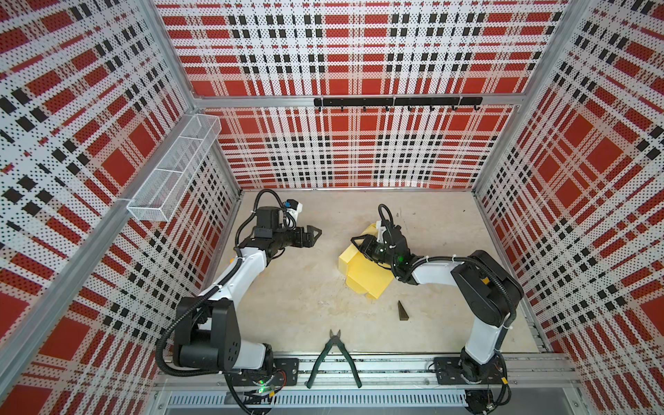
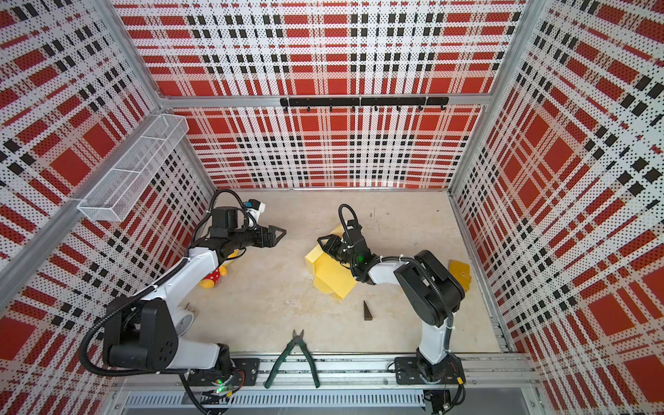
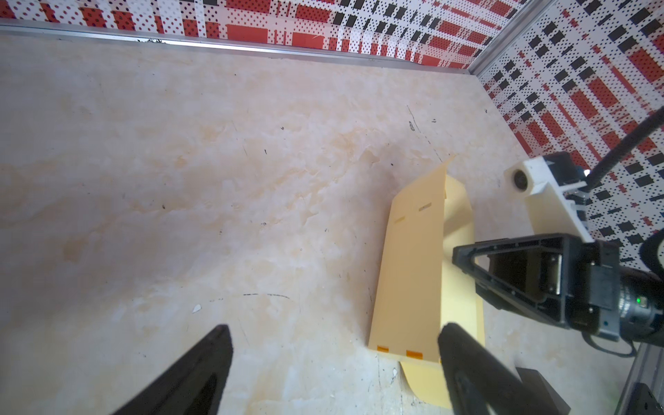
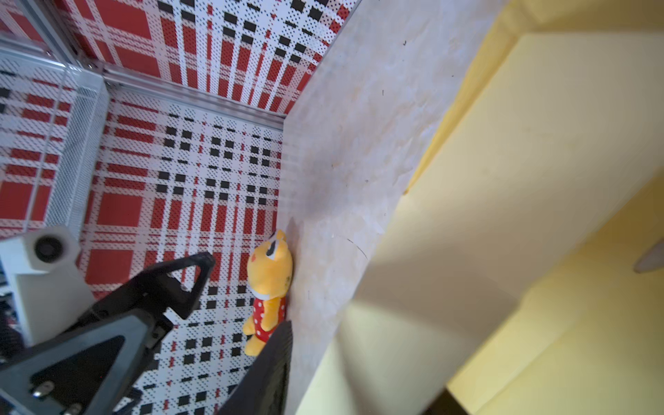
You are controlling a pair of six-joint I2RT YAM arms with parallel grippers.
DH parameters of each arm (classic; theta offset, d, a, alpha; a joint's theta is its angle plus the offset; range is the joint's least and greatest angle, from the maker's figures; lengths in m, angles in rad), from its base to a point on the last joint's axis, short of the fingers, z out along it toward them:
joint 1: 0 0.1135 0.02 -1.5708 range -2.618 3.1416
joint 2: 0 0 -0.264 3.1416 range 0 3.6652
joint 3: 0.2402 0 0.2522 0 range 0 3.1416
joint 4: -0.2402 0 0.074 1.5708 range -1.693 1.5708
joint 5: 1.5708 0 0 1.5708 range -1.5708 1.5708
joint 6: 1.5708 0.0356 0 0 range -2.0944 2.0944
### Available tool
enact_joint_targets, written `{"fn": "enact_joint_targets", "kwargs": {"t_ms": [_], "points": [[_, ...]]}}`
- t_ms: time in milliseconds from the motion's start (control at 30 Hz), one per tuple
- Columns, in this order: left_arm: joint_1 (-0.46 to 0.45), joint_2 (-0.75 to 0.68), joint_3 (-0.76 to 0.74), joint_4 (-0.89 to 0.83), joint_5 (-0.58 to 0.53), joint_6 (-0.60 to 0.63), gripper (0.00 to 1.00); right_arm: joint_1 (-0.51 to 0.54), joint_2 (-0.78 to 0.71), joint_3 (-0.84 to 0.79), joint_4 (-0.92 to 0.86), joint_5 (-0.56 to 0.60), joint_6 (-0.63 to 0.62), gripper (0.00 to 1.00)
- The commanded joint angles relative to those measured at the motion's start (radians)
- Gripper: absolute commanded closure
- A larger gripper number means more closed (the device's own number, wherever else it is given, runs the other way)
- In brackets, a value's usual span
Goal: Fold the paper box
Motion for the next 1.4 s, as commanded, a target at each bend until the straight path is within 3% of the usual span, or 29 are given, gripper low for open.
{"fn": "enact_joint_targets", "kwargs": {"t_ms": [0, 200, 433, 667, 867, 1100, 1133, 1167, 1367], "points": [[0.015, -0.023, -0.005, 0.032, 0.008, -0.02, 0.08, -0.013, -0.007, 0.025, 0.035, -0.02, -0.025, 0.67], [0.027, -0.018, 0.002, 0.03, -0.006, -0.024, 0.08, -0.013, -0.094, 0.067, -0.189, 0.01, -0.186, 0.83], [0.035, -0.021, 0.02, 0.014, -0.01, -0.022, 0.09, -0.011, -0.19, 0.202, -0.582, 0.054, -0.48, 0.96], [0.059, -0.024, 0.051, -0.005, 0.032, -0.017, 0.1, 0.062, -0.134, 0.498, -1.116, 0.102, -1.004, 0.98], [0.074, -0.03, 0.067, -0.017, 0.083, -0.006, 0.12, 0.127, -0.006, 0.678, -1.506, 0.157, -1.36, 1.0], [0.076, -0.028, 0.072, -0.035, 0.088, 0.007, 0.13, 0.158, 0.031, 0.682, -1.65, 0.273, -1.64, 0.99], [0.075, -0.027, 0.072, -0.034, 0.089, 0.009, 0.14, 0.159, 0.035, 0.678, -1.648, 0.293, -1.667, 0.99], [0.075, -0.023, 0.071, -0.036, 0.09, 0.009, 0.14, 0.163, 0.039, 0.66, -1.631, 0.324, -1.695, 0.92], [0.057, -0.015, 0.065, -0.046, 0.078, 0.039, 0.14, 0.177, 0.044, 0.582, -1.572, 0.343, -1.939, 0.97]]}}
